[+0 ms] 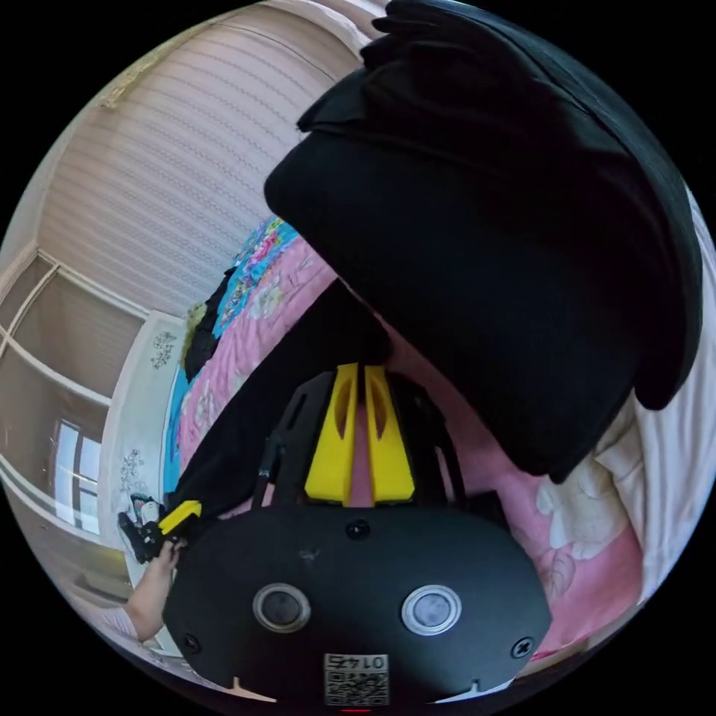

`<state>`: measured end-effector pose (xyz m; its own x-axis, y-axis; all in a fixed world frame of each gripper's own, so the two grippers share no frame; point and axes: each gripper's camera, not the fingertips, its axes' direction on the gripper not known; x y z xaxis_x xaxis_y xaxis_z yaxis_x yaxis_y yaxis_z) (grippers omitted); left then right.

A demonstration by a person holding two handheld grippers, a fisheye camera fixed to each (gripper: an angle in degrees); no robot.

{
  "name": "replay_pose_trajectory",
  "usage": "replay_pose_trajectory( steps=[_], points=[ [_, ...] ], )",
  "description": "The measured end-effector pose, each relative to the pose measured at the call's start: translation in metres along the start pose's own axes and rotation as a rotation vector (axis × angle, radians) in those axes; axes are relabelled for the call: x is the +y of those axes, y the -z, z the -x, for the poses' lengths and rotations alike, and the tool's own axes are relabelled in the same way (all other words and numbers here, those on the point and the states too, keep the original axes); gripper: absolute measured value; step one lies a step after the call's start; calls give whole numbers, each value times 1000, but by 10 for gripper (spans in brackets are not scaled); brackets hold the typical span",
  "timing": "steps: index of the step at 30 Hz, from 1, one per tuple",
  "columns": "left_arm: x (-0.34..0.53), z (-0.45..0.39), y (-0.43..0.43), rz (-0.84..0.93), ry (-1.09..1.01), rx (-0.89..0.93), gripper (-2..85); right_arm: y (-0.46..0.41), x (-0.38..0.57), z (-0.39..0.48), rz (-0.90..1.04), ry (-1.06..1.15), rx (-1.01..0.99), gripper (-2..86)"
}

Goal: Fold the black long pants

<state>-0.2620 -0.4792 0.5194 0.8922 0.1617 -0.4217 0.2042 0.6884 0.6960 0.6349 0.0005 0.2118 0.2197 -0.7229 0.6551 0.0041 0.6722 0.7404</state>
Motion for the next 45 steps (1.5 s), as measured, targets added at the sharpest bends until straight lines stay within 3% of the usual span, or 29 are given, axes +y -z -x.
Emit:
replay_pose_trajectory(
  steps=[2, 5, 12, 18, 21, 26, 29, 35, 38, 45],
  points=[
    [8, 15, -14, 62, 35, 33, -4, 20, 1, 16, -28, 54, -69, 12],
    [18, 26, -3, 18, 38, 80, -7, 63, 20, 23, -79, 142, 5, 8],
    [34, 75, 18, 54, 92, 263, -7, 54, 41, 18, 109, 199, 157, 20],
    [94, 124, 126, -152, 201, 179, 15, 141, 98, 21, 31, 267, 164, 62],
    [163, 157, 166, -167, 432, 81, 48, 187, 148, -12, 28, 179, 141, 84],
    [341, 240, 225, -167, 1043, 67, 64, 232, 239, -87, 36, -88, 65, 105],
    [404, 262, 265, -192, 1177, -15, 68, 234, 261, -103, 1, -157, -59, 113],
    [468, 310, 301, -237, 1369, 25, 124, 189, 238, -82, 123, -94, -27, 72],
    [479, 330, 309, -217, 1396, 47, 129, 192, 230, -69, 166, -77, 22, 22],
    [507, 359, 336, -274, 1444, 36, 140, 228, 226, -72, 181, -111, -22, 5]
  ],
)
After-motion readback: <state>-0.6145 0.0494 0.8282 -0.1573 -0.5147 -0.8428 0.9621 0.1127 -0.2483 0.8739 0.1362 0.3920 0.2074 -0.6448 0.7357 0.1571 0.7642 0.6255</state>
